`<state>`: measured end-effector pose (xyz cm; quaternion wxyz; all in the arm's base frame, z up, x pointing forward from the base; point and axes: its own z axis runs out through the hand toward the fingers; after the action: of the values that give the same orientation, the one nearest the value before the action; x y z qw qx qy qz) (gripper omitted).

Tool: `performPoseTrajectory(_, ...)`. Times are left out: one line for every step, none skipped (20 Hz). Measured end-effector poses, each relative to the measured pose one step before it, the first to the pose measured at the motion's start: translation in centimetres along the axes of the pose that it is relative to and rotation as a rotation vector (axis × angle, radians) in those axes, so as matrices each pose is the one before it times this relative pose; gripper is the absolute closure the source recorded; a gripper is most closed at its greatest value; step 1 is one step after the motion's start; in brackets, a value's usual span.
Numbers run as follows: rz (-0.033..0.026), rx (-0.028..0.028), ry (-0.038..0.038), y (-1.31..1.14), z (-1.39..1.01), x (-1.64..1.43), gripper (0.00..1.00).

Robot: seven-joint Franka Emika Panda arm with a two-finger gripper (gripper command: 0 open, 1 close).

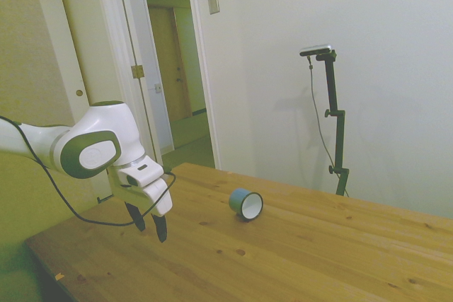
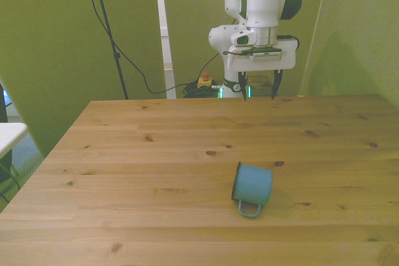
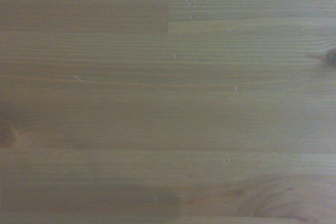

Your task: Flip the mug upright

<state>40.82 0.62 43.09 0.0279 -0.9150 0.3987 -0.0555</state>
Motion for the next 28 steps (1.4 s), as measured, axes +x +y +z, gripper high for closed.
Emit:
performPoseTrajectory(-0.00163,-0.00023,-0.00039,-0.011,0.02,0.02,0.0)
performPoseTrajectory(-0.00618,-0.00029,-0.00141,0.017,0.046,0.062,0.0)
performPoseTrajectory(-0.00262,0.00322,0.00041,-0.012,-0.102,0.286,0.0)
performPoseTrajectory(0.00193,0.00798,0.00274,-0.076,-0.335,0.621,0.0)
performPoseTrajectory(0.00513,0.01049,0.00367,-0.091,-0.448,0.893,0.0)
performPoseTrajectory(0.00724,0.01177,0.00451,-0.041,-0.529,1.239,0.0)
performPoseTrajectory(0.00977,0.01274,0.00524,0.034,-0.553,1.559,0.0)
performPoseTrajectory(0.01319,0.01077,0.00569,0.054,-0.466,1.702,0.0)
performPoseTrajectory(0.01199,0.0115,0.00541,0.012,-0.431,1.763,0.0)
performPoseTrajectory(0.01361,0.01555,0.0013,-0.046,-0.344,1.799,0.0)
performPoseTrajectory(0.01294,0.0207,-0.00084,-0.221,-0.367,1.716,0.0)
performPoseTrajectory(0.01126,0.02028,-0.00026,-0.347,-0.341,1.683,0.0)
performPoseTrajectory(0.01194,0.01991,-0.00192,-0.381,-0.215,1.588,0.0)
performPoseTrajectory(0.00917,0.01718,-0.00364,-0.503,-0.067,1.379,0.0)
performPoseTrajectory(0.00507,0.00899,-0.02467,-1.849,1.004,2.567,0.0)
performPoseTrajectory(0.00012,0.00182,-0.00024,-0.111,-0.159,0.066,0.0)
performPoseTrajectory(0.00015,0.00786,-0.00261,-0.181,-0.014,0.145,0.0)
performPoseTrajectory(-0.00378,0.01586,-0.00972,-0.129,0.192,0.249,0.0)
performPoseTrajectory(-0.00121,0.01538,-0.00763,-0.021,0.337,0.495,0.0)
performPoseTrajectory(0.00499,0.01114,-0.00585,0.026,0.379,0.63,0.0)
performPoseTrajectory(0.00631,0.01013,-0.00114,0.145,0.389,0.839,0.0)
performPoseTrajectory(0.01135,0.01218,-0.00487,0.15,0.393,0.906,0.0)
performPoseTrajectory(0.00824,0.0165,-0.00809,0.024,0.399,0.881,0.0)
performPoseTrajectory(0.00592,0.01135,-0.00402,0.014,0.421,0.924,0.0)
performPoseTrajectory(0.00873,0.01271,-0.00487,-0.03,0.481,0.904,0.0)
performPoseTrajectory(0.00488,0.01378,-0.00669,-0.124,0.553,0.844,0.0)
performPoseTrajectory(0.00524,0.01312,-0.0082,-0.209,0.652,0.751,0.0)
performPoseTrajectory(0.00566,0.01469,-0.01216,-0.294,0.729,0.609,0.0)
